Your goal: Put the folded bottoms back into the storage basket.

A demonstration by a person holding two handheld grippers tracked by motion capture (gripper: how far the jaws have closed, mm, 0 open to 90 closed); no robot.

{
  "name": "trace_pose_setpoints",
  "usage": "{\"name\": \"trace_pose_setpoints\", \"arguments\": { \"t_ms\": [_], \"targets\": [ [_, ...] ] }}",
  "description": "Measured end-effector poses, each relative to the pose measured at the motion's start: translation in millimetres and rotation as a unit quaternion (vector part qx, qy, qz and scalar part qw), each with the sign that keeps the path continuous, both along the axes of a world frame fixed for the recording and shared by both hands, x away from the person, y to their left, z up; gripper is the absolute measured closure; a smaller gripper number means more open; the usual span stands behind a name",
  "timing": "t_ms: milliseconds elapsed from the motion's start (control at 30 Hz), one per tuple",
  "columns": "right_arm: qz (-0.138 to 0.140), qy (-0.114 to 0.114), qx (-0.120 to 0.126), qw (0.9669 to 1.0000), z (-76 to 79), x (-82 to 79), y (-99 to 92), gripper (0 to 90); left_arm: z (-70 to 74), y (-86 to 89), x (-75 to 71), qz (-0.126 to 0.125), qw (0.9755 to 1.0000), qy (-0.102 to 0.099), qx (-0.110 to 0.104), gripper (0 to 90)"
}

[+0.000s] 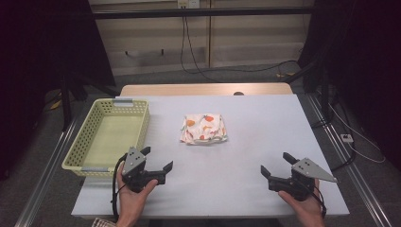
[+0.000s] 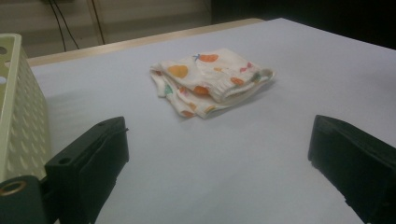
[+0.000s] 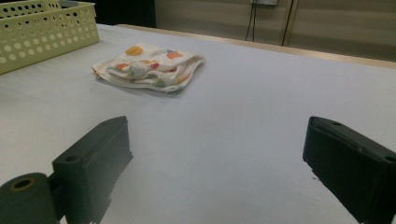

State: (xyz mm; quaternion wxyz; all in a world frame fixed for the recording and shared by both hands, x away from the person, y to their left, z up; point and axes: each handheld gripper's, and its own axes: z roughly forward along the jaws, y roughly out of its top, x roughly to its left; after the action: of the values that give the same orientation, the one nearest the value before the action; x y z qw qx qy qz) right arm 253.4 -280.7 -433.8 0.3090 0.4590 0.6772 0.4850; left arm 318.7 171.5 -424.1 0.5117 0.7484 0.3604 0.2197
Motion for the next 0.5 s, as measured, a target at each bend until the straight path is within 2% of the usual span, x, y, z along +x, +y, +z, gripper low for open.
{"name": "trace_pose_setpoints", "arguments": {
  "t_ms": [100,133,200,267,433,500],
  "targets": [
    [0.0,0.002,0.001,1.0,0.0,-0.1,-0.2,7.7,0.1,-0.2,0.0,0.003,1.0,0.005,0.0,4.7],
    [0.0,0.003,0.001,1.0,-0.2,-0.1,-0.5,7.7,-0.2,-2.6,-1.2,-0.004,0.9999,0.008,-0.01,4.2],
    [0.001,0.004,0.003,1.0,-0.4,0.0,-0.8,7.7,-0.6,-6.1,-0.7,-0.005,0.9999,0.006,0.007,4.2],
    [0.001,0.003,0.003,1.0,-0.5,0.2,-1.0,7.7,-1.0,-6.8,0.0,-0.005,0.9999,0.005,0.01,4.2],
    [0.001,0.004,0.005,1.0,-0.3,0.0,-1.2,7.7,-1.8,-7.3,2.7,-0.007,0.9998,0.016,0.005,4.2],
    [0.003,0.004,0.004,1.0,-0.2,0.0,-1.0,7.7,-2.1,-8.5,2.5,-0.017,0.9996,0.023,0.007,4.2]
  ]
}}
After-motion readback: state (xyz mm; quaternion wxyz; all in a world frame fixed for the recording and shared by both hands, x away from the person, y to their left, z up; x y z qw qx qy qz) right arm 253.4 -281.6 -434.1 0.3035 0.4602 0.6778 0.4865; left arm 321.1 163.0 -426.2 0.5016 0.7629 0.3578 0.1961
